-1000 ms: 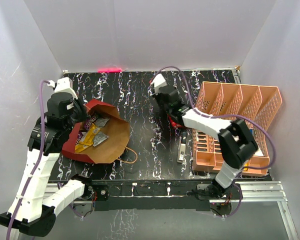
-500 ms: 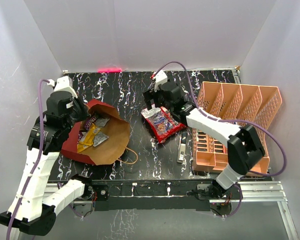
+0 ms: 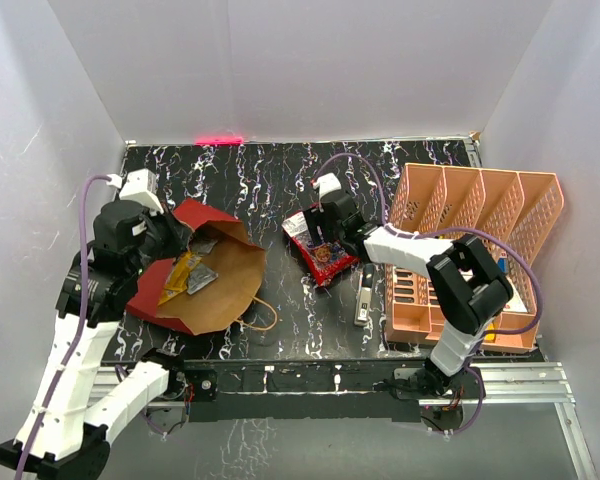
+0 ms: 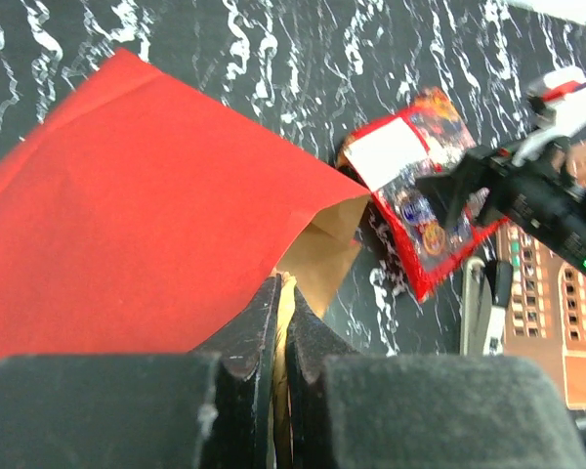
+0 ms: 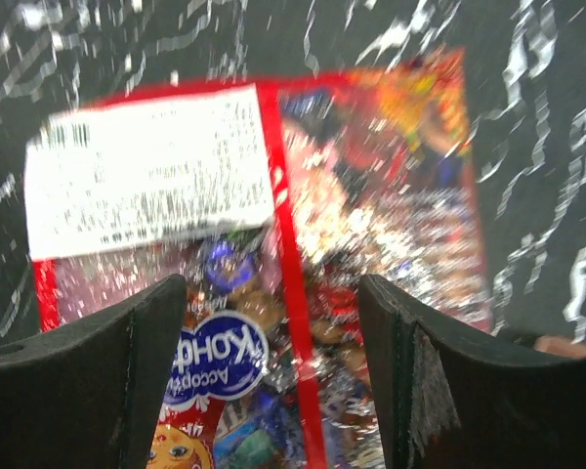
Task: Take the snacks out of the paper bag
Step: Place the snack at the center of the board, then take out the snack from the paper bag.
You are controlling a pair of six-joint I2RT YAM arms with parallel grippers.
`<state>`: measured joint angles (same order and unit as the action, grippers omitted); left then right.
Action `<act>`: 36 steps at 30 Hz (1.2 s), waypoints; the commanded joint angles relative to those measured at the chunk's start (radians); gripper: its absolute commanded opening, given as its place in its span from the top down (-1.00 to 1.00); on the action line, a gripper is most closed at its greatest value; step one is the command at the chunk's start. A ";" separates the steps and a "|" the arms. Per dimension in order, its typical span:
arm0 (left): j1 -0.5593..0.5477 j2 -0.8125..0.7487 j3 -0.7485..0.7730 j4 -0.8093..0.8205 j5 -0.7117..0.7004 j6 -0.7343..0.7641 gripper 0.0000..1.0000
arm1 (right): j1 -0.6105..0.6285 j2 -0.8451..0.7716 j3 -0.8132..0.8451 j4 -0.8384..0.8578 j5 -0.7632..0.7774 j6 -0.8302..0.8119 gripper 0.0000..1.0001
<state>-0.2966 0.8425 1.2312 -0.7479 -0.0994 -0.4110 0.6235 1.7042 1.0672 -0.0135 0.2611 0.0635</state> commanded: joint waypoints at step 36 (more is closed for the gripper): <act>-0.001 -0.513 -0.422 0.199 0.175 -0.062 1.00 | 0.585 -0.268 -0.253 0.536 -0.574 -0.667 -0.22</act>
<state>-0.2966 0.3763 0.8265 -0.6418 0.0677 -0.4870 1.1957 1.3045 0.7074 0.3618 -0.3626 -0.5266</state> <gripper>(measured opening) 0.008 0.611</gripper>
